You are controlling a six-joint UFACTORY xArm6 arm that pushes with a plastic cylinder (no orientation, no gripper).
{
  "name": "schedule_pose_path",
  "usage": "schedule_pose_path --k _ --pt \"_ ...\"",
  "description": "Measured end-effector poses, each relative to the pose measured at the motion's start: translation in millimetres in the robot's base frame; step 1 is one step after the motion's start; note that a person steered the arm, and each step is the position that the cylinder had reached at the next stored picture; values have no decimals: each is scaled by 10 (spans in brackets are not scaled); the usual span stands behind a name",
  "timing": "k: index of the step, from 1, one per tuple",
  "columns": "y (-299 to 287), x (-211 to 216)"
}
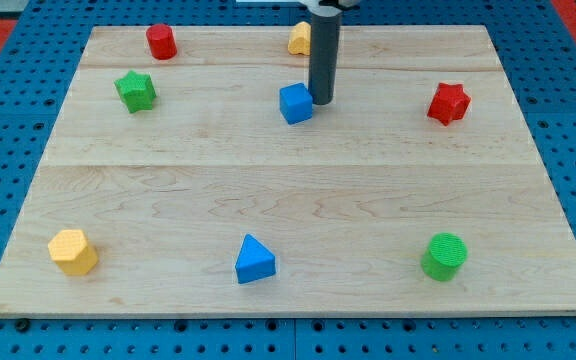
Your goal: Move the blue cube parallel to the top of the blue triangle
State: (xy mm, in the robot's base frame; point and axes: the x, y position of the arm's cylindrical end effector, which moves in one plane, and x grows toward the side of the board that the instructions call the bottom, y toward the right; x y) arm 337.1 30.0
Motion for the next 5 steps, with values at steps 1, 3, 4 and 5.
schedule_pose_path --k 1,3,4,5 --pt "-321 203" --pt "-222 265" --pt "-508 -76" --pt "-1079 -109"
